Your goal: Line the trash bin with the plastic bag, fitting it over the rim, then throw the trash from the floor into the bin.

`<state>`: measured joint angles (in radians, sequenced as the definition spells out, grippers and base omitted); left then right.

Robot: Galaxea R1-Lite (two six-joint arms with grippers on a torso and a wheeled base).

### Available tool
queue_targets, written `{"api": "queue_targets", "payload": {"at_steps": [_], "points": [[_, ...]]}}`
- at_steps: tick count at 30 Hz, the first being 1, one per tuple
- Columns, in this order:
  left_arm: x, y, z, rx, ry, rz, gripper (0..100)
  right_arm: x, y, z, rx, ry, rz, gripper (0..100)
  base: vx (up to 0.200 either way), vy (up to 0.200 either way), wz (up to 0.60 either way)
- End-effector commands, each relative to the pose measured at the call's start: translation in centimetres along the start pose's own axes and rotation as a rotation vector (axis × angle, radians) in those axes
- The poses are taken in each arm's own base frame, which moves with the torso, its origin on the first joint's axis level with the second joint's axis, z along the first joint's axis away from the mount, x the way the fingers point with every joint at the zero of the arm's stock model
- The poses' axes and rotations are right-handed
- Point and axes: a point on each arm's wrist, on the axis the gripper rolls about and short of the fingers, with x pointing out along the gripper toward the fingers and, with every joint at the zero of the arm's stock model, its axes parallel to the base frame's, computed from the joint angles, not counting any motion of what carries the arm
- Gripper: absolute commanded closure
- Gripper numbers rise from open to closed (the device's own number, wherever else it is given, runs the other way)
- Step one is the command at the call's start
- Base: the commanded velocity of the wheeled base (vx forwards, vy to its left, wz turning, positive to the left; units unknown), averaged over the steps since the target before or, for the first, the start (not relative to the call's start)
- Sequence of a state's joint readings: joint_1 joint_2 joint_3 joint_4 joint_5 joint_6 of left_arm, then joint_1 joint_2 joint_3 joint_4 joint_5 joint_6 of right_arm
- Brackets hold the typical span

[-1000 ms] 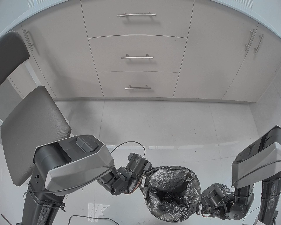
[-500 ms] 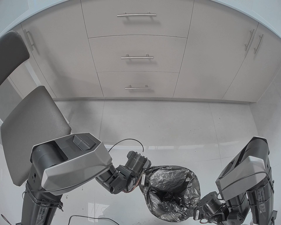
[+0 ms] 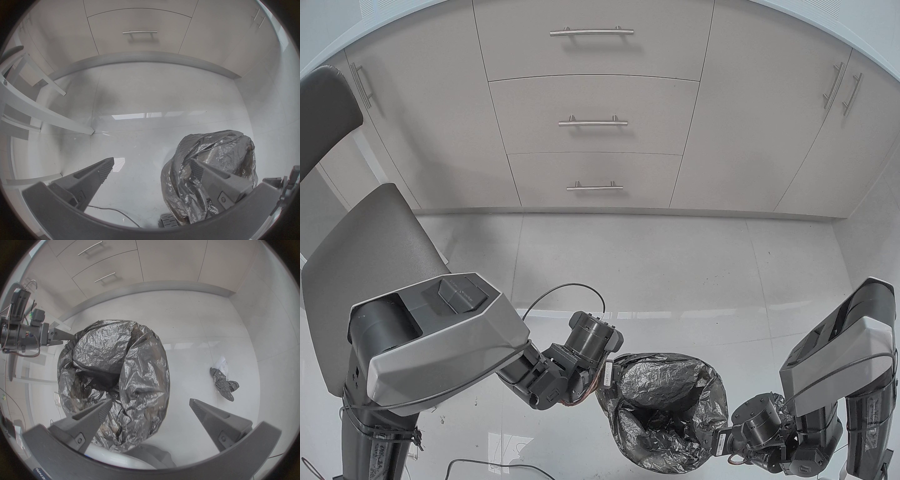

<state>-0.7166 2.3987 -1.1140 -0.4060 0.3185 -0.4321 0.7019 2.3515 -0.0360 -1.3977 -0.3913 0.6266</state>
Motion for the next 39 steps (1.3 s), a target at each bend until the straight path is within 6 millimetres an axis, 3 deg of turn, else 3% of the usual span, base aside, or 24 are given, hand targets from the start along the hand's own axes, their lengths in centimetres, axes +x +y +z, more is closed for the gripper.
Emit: {"api": "queue_targets", "payload": {"at_steps": [1,13,19,39], "points": [[-0.2,-0.1,0.2,-0.002,-0.007,-0.003,0,1.6,-0.1,0.5,0.023,-0.013,-0.019,0,0.0,0.0,0.0],[-0.1,-0.1,0.0,0.004,-0.003,-0.003,0,1.5,-0.6,-0.2,0.006,0.047,-0.016,0,0.0,0.0,0.0],[0.1,-0.1,-0.1,0.006,0.001,-0.003,0,1.4,-1.9,-3.0,-0.069,0.165,-0.1,0,0.0,0.0,0.0],[0.1,0.2,-0.7,0.019,0.023,0.009,0,0.8,-1.1,-4.2,-0.088,0.192,-0.102,0,0.0,0.0,0.0]]}}
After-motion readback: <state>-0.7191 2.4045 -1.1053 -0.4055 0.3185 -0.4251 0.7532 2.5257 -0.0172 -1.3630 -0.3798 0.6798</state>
